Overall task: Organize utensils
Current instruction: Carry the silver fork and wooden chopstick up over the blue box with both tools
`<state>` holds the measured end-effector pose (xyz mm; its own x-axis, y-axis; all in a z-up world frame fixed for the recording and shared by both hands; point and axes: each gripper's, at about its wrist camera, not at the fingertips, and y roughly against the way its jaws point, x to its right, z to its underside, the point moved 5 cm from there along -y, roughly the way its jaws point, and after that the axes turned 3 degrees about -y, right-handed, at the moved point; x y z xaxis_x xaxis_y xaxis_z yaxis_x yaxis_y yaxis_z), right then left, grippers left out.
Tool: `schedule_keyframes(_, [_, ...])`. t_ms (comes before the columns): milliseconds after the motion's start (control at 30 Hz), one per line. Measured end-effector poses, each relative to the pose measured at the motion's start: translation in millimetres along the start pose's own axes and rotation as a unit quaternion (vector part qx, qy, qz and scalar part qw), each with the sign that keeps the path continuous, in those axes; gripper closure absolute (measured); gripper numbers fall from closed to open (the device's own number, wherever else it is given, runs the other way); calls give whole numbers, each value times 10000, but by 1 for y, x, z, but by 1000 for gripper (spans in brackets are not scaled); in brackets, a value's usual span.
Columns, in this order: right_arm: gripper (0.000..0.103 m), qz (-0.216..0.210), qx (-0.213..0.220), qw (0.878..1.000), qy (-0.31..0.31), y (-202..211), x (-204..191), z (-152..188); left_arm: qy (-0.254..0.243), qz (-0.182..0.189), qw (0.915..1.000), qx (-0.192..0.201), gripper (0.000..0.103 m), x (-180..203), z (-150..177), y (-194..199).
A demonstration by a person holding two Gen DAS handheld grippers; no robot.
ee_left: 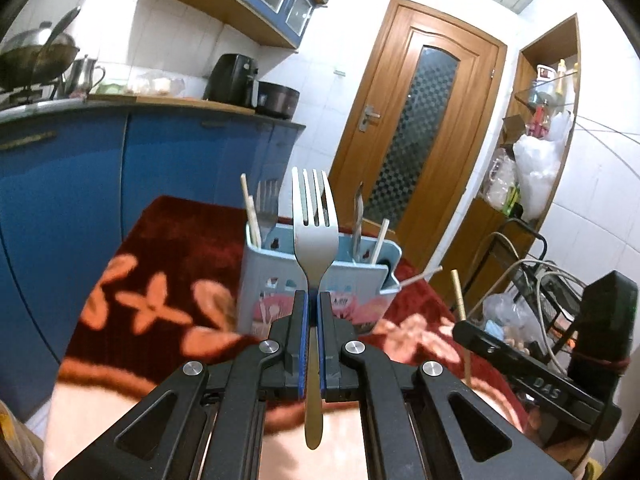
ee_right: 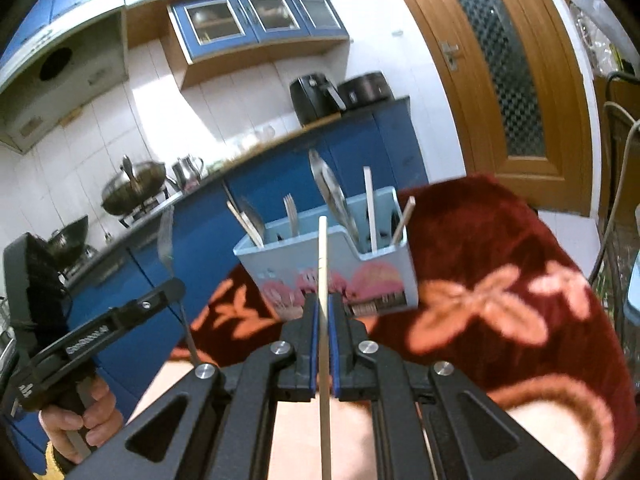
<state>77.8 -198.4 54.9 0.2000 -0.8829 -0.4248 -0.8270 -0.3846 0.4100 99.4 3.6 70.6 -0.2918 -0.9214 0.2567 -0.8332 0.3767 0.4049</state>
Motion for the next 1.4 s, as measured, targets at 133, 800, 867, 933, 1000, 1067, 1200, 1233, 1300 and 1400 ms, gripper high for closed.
schedule_keyframes(133, [97, -72, 263, 9996, 95, -2, -3, -15, -47, -77, 9999, 91, 99, 1, -15, -5])
schedule_keyframes(800, [97, -197, 1117, 9935, 96, -46, 6, -104, -168, -381, 9949, 923, 99, -2, -103, -48])
schedule_keyframes(867, [97, -134, 1204, 9926, 119, -52, 5, -111, -173, -393, 9945, 960, 99, -3, -104, -54])
schedule_keyframes(933, [97, -58, 1322, 9910, 206, -59, 4, -118, -196, -434, 9940, 982, 99, -5, -104, -61])
schedule_keyframes(1000, [97, 62, 1438, 9890, 332, -65, 2, -123, -229, -511, 9934, 1004, 99, -8, -102, -69])
schedule_keyframes(1067, [97, 155, 1553, 9867, 451, -71, 0, -128, -237, -549, 9931, 1009, 99, -11, -99, -75])
schedule_keyframes(1200, [97, 291, 1693, 9833, 604, -90, -1, -130, -227, -590, 9923, 1064, 99, -16, -94, -85])
schedule_keyframes(1233, [97, 318, 1715, 9827, 619, -94, 0, -130, -233, -587, 9922, 1072, 99, -17, -92, -87])
schedule_keyframes(1300, [97, 403, 1792, 9807, 672, -103, 2, -128, -257, -572, 9919, 1108, 99, -17, -89, -89])
schedule_keyframes(1400, [97, 531, 1883, 9777, 769, -113, 4, -126, -318, -612, 9910, 1143, 99, -17, -82, -93])
